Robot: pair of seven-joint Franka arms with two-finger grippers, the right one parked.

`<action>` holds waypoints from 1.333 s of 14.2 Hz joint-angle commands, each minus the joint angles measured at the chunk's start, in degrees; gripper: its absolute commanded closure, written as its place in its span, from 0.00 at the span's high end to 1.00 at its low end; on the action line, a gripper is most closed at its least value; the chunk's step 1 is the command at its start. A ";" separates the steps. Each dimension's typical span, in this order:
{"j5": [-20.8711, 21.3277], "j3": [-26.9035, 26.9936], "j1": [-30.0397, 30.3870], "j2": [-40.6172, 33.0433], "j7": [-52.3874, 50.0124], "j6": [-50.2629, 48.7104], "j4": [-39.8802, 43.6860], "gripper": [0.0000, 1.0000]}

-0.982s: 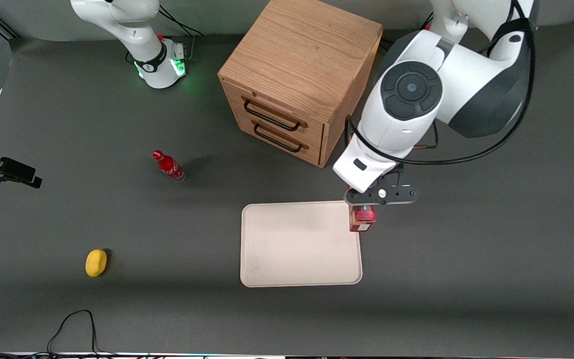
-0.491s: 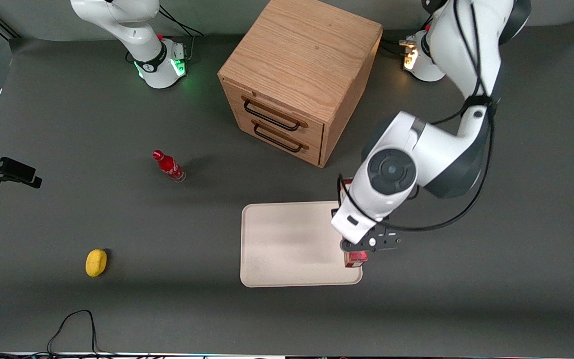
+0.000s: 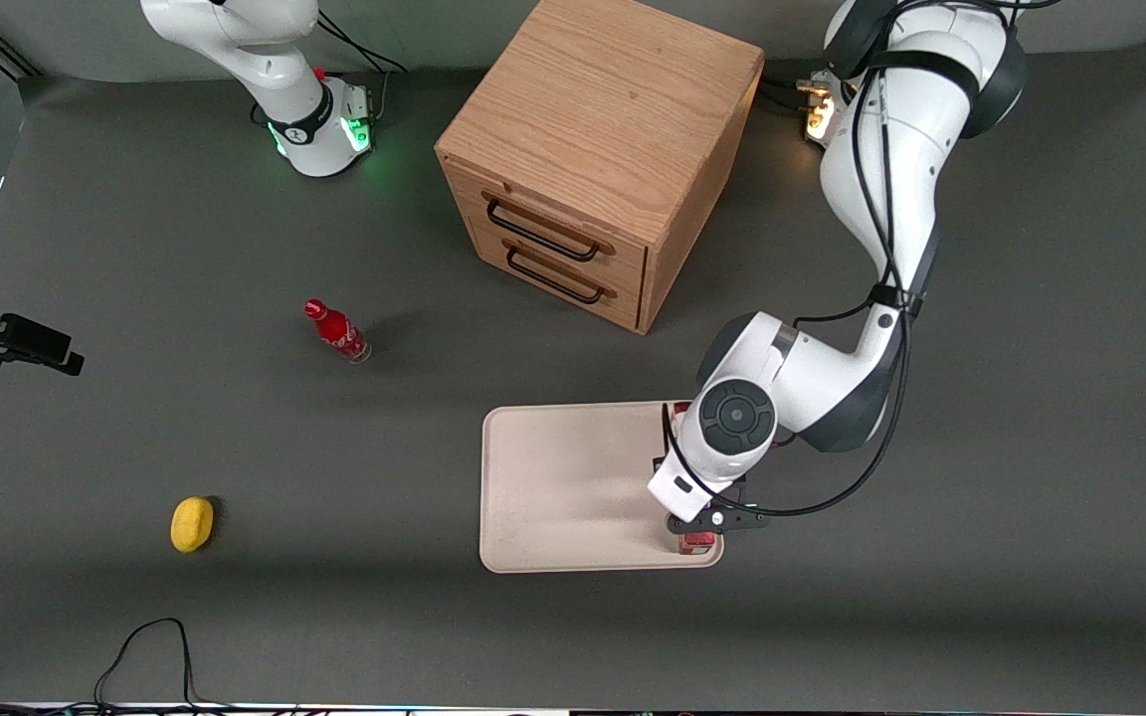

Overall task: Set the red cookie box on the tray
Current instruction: 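Carry the box over the white tray and lower it onto the tray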

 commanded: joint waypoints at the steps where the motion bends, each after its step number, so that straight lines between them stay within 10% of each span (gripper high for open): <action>1: 1.11 0.39 -0.55 -0.24 -0.06 0.36 -0.27 0.00; 4: 1.11 0.38 -0.55 0.20 -0.06 0.45 -0.45 0.00; 8: 1.28 0.39 -0.29 -1.11 -0.58 -1.74 -0.54 1.00; 19: -1.61 0.03 0.59 -25.09 0.11 -29.33 -0.89 1.00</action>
